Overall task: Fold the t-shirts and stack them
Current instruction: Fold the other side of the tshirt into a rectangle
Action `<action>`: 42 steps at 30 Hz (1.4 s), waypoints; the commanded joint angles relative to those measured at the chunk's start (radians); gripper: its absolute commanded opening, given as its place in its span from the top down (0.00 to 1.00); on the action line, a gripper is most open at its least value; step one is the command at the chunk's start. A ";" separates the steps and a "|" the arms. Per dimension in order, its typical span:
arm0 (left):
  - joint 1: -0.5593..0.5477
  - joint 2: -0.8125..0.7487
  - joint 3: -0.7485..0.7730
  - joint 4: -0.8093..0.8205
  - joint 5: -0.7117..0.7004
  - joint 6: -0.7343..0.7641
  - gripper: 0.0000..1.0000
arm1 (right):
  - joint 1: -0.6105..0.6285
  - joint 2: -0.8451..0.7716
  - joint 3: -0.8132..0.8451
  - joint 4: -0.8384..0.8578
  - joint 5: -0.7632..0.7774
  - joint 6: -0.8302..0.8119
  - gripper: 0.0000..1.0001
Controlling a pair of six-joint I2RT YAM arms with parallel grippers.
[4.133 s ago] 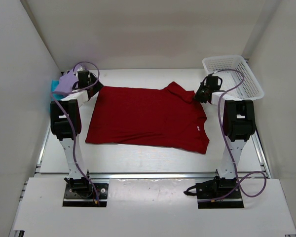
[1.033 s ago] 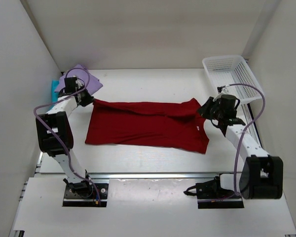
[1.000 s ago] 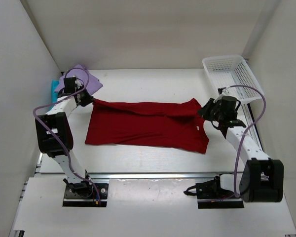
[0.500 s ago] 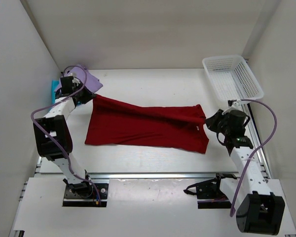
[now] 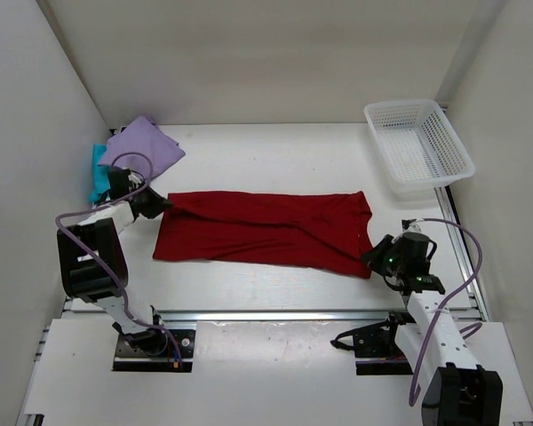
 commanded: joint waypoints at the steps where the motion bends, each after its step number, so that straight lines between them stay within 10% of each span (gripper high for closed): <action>1: 0.014 -0.060 -0.030 0.057 -0.004 -0.048 0.85 | -0.043 -0.013 -0.030 0.045 -0.024 0.040 1.00; 12: -0.050 -0.302 -0.087 0.153 -0.161 -0.123 0.65 | 0.097 -0.076 0.091 -0.037 0.168 -0.010 0.74; 17: -0.284 -0.334 -0.097 0.173 -0.246 -0.042 0.63 | 0.217 0.043 0.152 0.081 0.150 -0.029 1.00; 20: -0.450 -0.301 -0.104 0.183 -0.230 -0.037 0.64 | 0.248 0.215 0.173 0.295 0.094 -0.072 0.99; 29: -0.668 -0.323 -0.246 0.284 -0.151 -0.043 0.66 | 0.222 0.705 0.392 0.557 -0.211 -0.141 0.53; 42: -0.791 -0.416 -0.433 0.386 -0.071 -0.070 0.66 | 0.208 0.900 0.487 0.594 -0.321 -0.230 0.46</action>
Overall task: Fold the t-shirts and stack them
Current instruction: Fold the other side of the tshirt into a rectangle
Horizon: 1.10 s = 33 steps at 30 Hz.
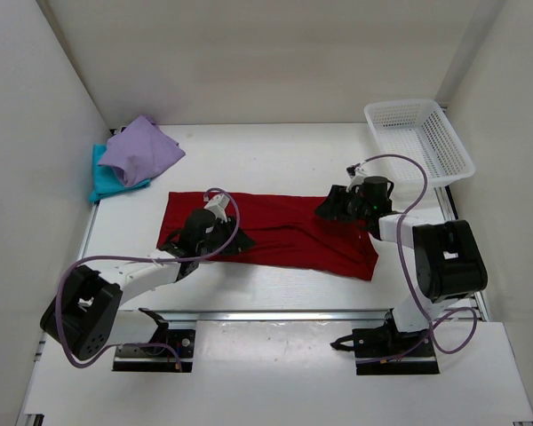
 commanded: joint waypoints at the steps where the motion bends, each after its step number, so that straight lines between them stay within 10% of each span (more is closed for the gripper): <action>1: -0.006 -0.032 -0.014 0.074 0.032 -0.011 0.67 | -0.002 0.017 0.032 0.064 -0.107 -0.041 0.46; 17: 0.000 -0.011 -0.011 0.117 0.071 -0.037 0.70 | -0.011 0.070 0.025 0.096 -0.092 -0.051 0.46; 33: 0.006 0.003 -0.019 0.142 0.086 -0.058 0.70 | 0.079 -0.179 -0.175 0.061 -0.054 0.062 1.00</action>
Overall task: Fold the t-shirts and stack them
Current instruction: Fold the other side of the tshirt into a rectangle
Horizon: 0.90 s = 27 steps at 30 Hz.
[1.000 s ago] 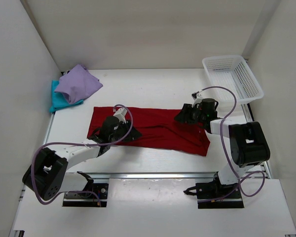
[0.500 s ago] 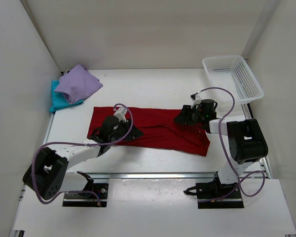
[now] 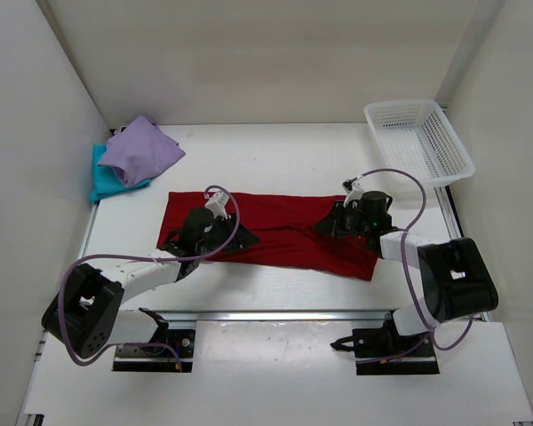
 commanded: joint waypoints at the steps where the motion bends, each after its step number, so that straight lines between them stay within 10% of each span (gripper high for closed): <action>1: 0.006 -0.006 -0.008 0.026 0.020 -0.007 0.70 | 0.032 -0.097 -0.028 -0.015 0.035 0.018 1.00; 20: 0.028 -0.037 0.024 0.008 0.012 -0.028 0.69 | 0.285 -0.196 -0.042 -0.270 0.311 0.172 1.00; 27: 0.035 -0.031 0.061 0.017 0.003 -0.054 0.69 | 0.266 -0.265 -0.051 -0.287 0.277 0.183 0.80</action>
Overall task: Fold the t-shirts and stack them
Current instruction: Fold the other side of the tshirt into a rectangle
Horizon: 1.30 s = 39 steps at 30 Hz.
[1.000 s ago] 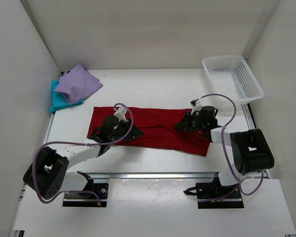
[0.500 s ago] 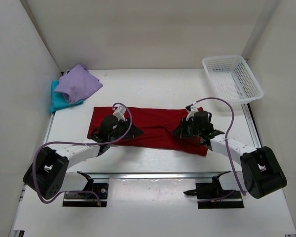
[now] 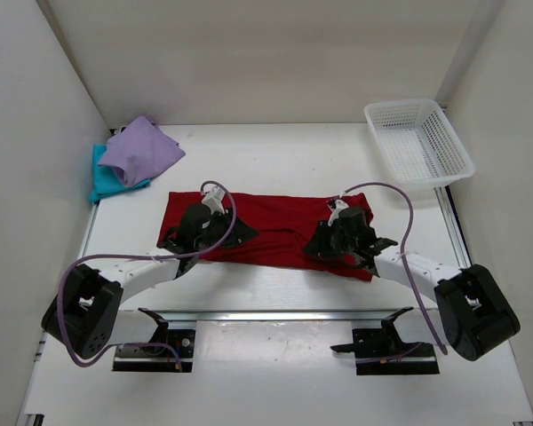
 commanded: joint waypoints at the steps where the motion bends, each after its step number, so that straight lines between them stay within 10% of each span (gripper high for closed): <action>1: -0.001 -0.020 0.045 0.027 -0.017 -0.009 0.69 | -0.034 -0.071 0.017 -0.034 -0.020 -0.029 0.77; 8: -0.118 0.162 0.171 0.067 -0.057 -0.021 0.68 | -0.252 -0.125 -0.004 -0.023 -0.069 -0.061 0.93; 20: -0.276 0.484 0.439 0.055 0.010 0.000 0.68 | -0.171 -0.128 -0.204 0.062 0.061 0.021 1.00; 28: -0.276 0.588 0.426 0.027 0.006 -0.012 0.71 | -0.382 -0.315 -0.149 0.043 -0.006 -0.004 0.81; 33: -0.268 0.530 0.337 0.030 -0.001 -0.006 0.71 | -0.516 -0.117 -0.029 0.135 -0.072 -0.051 0.97; 39: -0.262 0.457 0.360 0.073 0.004 -0.034 0.70 | -0.623 0.082 0.130 0.163 -0.099 -0.108 0.73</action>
